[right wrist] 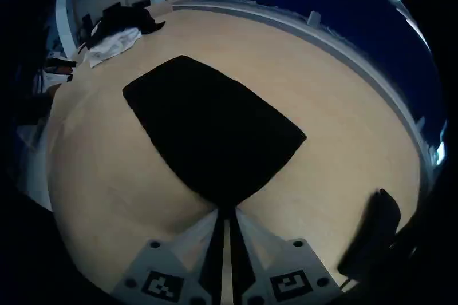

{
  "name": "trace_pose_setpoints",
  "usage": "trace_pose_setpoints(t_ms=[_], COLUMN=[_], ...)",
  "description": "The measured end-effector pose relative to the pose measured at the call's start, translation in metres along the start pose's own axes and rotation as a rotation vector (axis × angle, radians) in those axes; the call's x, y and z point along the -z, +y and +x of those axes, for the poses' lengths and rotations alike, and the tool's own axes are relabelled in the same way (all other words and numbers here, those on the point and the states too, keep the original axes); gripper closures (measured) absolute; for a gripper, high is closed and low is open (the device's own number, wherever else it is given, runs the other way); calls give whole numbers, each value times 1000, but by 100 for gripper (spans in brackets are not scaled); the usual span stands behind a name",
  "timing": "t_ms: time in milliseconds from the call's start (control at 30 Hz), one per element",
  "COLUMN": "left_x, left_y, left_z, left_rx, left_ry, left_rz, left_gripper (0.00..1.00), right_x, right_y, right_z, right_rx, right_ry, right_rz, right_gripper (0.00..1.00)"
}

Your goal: Fold towel

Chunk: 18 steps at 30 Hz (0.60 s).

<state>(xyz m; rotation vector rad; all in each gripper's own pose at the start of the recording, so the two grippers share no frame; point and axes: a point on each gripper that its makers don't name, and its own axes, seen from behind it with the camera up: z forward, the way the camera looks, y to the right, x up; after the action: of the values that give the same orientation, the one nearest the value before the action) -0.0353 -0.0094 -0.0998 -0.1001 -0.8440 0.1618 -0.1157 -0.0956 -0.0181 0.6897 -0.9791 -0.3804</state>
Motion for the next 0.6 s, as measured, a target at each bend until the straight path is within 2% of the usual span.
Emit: trace_pose_setpoints(t_ms=[333,600], left_x=[8,17], left_y=[-2,-3], left_z=[-10,-25], left_rx=[34,71], left_ry=[1,-9], left_rz=[17,30], left_gripper=[9,9], right_x=[13,28], right_y=[2,5], right_z=[24,55], right_rx=[50,112], right_ry=[43,87], right_rz=[-17,-36], right_gripper=[95,95])
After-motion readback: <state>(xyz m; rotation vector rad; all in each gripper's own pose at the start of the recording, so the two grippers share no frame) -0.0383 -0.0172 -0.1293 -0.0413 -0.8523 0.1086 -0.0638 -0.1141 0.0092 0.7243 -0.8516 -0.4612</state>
